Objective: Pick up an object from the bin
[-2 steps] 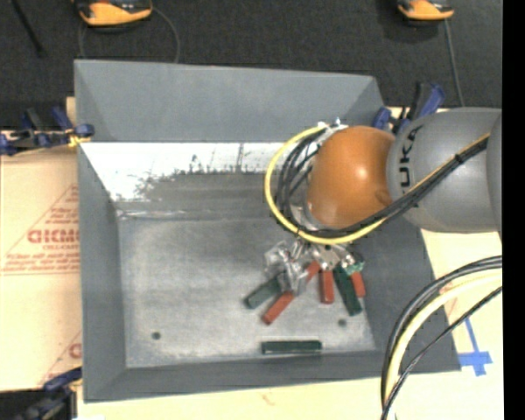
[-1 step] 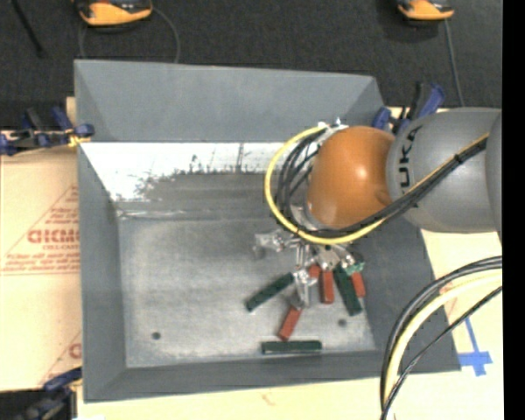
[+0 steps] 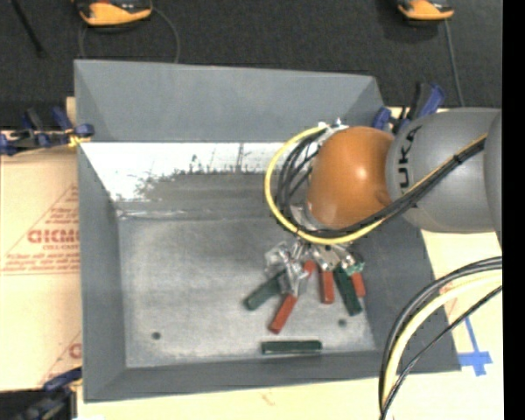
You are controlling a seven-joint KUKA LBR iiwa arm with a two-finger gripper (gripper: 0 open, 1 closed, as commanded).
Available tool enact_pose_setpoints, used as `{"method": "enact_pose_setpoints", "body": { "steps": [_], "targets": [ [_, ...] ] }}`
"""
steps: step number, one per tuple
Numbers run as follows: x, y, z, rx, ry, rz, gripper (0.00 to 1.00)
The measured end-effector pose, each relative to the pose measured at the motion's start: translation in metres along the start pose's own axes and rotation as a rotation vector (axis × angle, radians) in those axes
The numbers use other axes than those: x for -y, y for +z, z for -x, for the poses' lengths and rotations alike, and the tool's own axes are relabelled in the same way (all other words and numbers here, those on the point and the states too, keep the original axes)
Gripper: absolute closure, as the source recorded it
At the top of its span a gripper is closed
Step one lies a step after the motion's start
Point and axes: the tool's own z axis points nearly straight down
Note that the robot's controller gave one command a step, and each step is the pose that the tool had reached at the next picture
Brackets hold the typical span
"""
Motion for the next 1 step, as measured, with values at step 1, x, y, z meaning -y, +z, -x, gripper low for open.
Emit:
{"method": "enact_pose_setpoints", "body": {
  "steps": [1],
  "targets": [
    [-0.0167,-0.1301,-0.0063,0.005,-0.22,-0.006,1.0]
  ]
}}
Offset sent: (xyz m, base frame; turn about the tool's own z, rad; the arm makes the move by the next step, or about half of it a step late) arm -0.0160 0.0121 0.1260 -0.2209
